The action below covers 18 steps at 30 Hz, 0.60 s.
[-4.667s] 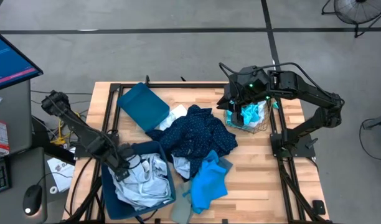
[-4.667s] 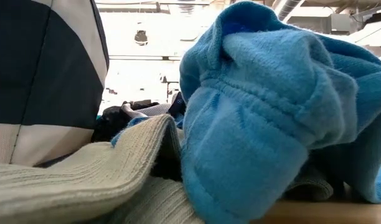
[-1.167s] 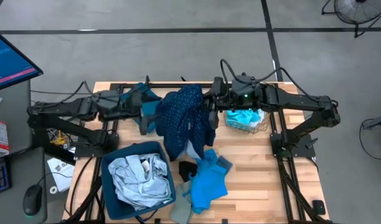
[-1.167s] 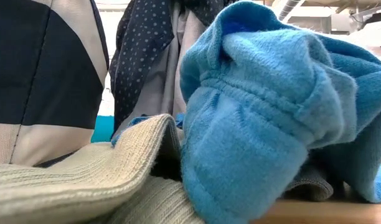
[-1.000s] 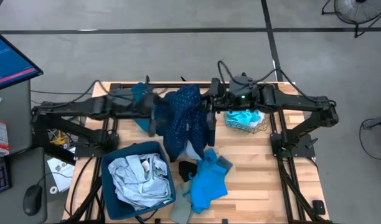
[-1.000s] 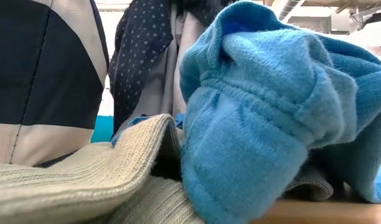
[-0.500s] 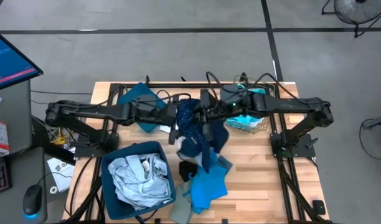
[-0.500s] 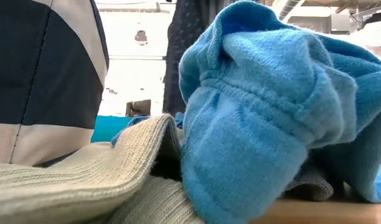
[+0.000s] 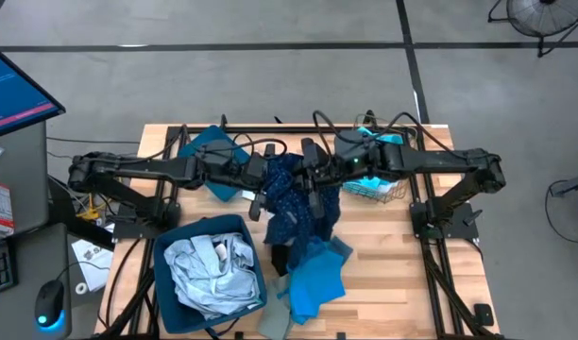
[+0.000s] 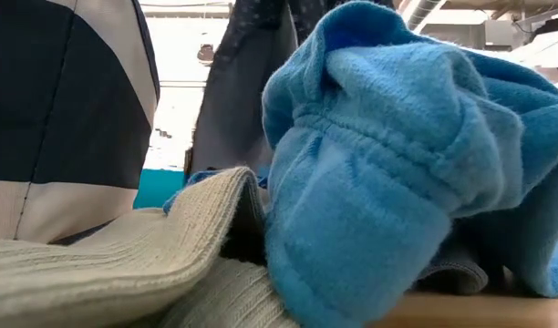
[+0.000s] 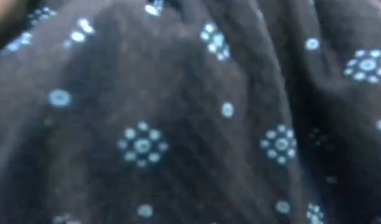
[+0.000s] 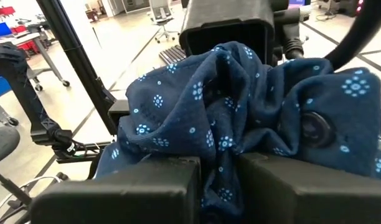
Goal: Pick & Place Cloths
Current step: Put the blue patterned shirt into the blue basket
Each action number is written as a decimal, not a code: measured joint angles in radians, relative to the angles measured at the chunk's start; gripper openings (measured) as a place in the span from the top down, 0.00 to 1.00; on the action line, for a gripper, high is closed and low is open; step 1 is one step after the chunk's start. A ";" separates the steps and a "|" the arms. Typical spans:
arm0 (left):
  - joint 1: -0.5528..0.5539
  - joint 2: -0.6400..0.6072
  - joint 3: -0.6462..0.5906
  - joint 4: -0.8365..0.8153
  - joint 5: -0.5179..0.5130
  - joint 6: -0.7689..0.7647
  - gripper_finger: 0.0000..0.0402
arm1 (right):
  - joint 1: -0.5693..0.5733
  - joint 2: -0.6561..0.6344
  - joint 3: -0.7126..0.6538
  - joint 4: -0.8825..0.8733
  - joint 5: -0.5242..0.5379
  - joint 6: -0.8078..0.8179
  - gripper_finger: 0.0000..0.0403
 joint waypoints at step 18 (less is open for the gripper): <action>0.001 -0.041 0.000 -0.055 -0.084 0.051 0.90 | -0.042 -0.024 -0.004 0.024 -0.044 -0.006 0.89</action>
